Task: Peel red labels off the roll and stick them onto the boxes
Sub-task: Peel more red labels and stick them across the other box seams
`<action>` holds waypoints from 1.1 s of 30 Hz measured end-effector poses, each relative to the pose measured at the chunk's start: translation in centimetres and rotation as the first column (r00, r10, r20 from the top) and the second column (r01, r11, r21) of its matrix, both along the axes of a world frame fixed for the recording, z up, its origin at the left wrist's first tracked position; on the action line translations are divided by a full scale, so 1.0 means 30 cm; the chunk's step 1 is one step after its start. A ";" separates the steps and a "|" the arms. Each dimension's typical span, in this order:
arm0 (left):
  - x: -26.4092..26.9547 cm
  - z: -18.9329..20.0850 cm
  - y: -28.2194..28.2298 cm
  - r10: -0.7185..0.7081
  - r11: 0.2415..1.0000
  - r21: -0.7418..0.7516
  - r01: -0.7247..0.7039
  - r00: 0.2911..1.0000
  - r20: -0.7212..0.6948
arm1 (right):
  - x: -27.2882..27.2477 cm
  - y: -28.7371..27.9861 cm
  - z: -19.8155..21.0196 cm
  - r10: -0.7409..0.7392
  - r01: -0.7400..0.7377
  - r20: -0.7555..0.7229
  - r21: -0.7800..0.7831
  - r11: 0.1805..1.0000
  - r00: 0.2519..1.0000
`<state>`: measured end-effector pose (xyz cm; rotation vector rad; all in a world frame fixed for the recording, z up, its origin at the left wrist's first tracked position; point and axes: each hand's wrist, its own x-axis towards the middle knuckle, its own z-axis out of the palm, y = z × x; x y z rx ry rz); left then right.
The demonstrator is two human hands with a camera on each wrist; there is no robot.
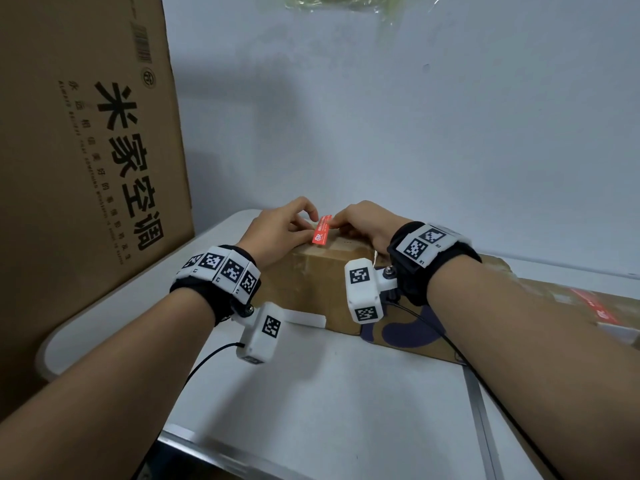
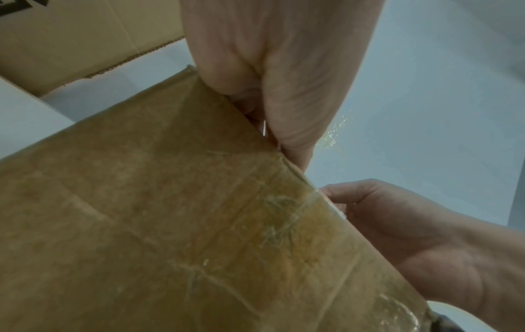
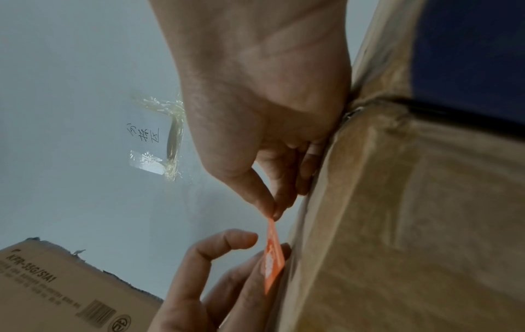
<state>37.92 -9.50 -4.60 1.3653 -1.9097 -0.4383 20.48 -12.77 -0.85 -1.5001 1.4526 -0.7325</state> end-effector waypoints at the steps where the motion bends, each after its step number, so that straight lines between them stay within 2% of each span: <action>1: -0.001 -0.001 0.001 -0.002 1.000 0.000 0.002 1.000 -0.002 | 0.002 0.001 -0.002 0.000 0.000 -0.011 -0.007 1.000 1.000; 8: -0.011 -0.008 0.003 0.048 0.997 -0.055 -0.048 0.999 0.004 | 0.013 0.002 -0.017 -0.024 0.019 -0.063 -0.068 0.998 0.998; 11: -0.012 -0.022 0.001 0.063 0.995 -0.078 -0.060 0.998 0.032 | 0.015 0.006 -0.017 -0.039 0.036 -0.036 -0.064 0.997 0.999; 20: -0.015 -0.025 0.009 0.018 0.995 -0.095 -0.022 0.999 -0.044 | 0.004 0.004 -0.012 -0.030 0.027 -0.081 -0.040 0.999 0.996; 24: -0.009 -0.030 0.008 -0.002 0.991 -0.130 -0.001 1.000 -0.025 | 0.003 -0.001 -0.007 -0.015 0.010 -0.104 -0.049 0.999 0.994; 28: -0.003 -0.021 0.011 -0.016 0.998 -0.059 0.014 0.999 -0.042 | 0.000 -0.006 -0.006 -0.029 0.028 -0.068 -0.029 0.999 0.997; 33: -0.005 -0.026 0.003 0.013 0.996 -0.086 -0.012 1.000 0.014 | 0.005 -0.001 -0.009 -0.019 0.010 -0.148 -0.061 0.998 0.989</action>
